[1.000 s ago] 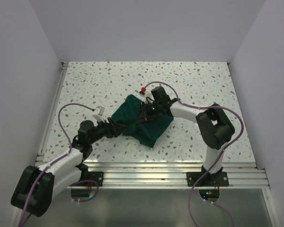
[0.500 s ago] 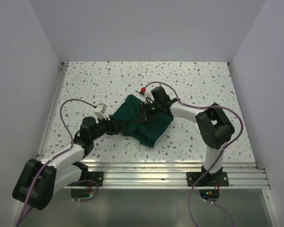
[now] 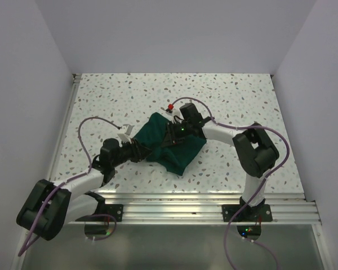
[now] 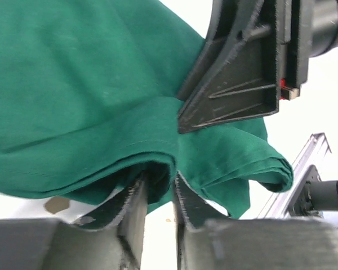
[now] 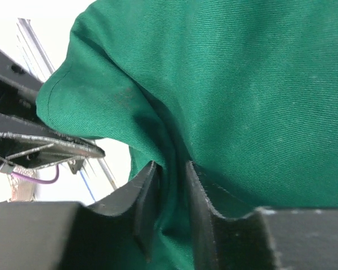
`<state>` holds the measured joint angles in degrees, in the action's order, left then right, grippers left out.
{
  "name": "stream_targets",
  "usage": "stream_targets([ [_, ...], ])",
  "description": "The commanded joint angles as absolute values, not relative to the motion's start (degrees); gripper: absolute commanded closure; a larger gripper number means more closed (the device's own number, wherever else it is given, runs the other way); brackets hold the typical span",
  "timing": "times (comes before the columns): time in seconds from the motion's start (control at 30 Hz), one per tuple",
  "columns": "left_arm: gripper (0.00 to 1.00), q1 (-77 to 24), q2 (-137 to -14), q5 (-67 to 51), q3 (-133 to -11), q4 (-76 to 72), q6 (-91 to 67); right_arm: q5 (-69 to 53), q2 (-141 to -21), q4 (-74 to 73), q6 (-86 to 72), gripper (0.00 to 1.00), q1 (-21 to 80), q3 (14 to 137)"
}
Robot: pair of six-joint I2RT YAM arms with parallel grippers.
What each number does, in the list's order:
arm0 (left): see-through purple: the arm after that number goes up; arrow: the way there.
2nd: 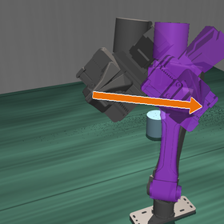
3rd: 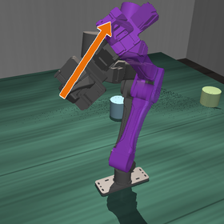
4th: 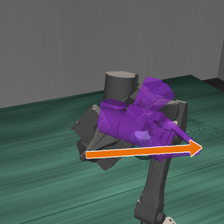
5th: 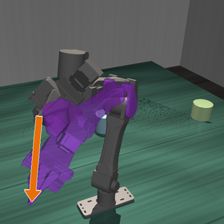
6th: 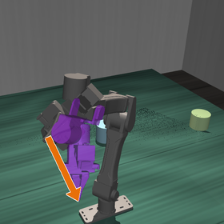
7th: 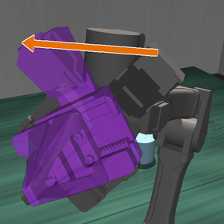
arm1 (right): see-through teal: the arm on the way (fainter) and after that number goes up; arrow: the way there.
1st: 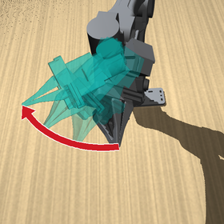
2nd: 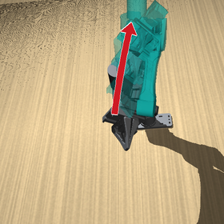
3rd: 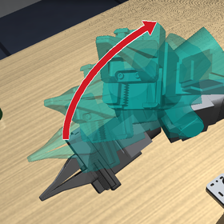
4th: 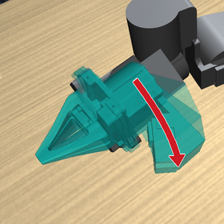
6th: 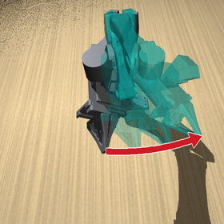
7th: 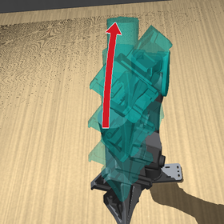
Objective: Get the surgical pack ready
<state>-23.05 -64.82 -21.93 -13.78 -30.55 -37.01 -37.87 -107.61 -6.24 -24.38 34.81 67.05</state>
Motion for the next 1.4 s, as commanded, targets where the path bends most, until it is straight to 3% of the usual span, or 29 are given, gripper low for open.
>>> stream_targets([
  [0.0, 0.75, -24.52, -64.86, -22.76, -16.17, -34.46, -37.88, -36.21, -104.15, -6.85, -22.94, 0.66, 34.45, 66.80],
  [0.17, 0.89, -24.70, -62.93, -20.66, -19.24, -23.77, -38.93, -34.90, -100.64, -7.91, -21.54, 0.43, 34.54, 65.57],
  [0.27, 0.94, -24.61, -61.61, -18.91, -22.40, -13.77, -39.29, -33.23, -97.74, -8.52, -20.57, 0.36, 34.54, 63.82],
  [0.37, 1.00, -24.61, -61.35, -16.35, -26.10, -4.61, -39.46, -32.70, -94.76, -9.14, -18.99, 0.35, 34.54, 61.71],
  [0.7, 1.00, -24.61, -60.47, -20.30, -31.81, 5.97, -42.28, -28.31, -89.30, -10.89, -16.44, 0.36, 35.60, 58.01],
  [0.83, 1.00, -24.61, -57.22, -19.78, -33.31, 11.06, -42.36, -28.12, -90.35, -10.11, -16.87, 0.44, 35.68, 58.62],
  [1.2, 1.00, -24.52, -55.99, -21.70, -33.57, 16.87, -42.80, -30.58, -97.91, -6.77, -20.65, 0.89, 38.40, 63.45],
  [1.37, 1.00, -24.52, -55.02, -23.81, -33.93, 15.74, -44.38, -31.81, -100.98, -6.42, -21.09, 0.94, 41.13, 65.04],
])
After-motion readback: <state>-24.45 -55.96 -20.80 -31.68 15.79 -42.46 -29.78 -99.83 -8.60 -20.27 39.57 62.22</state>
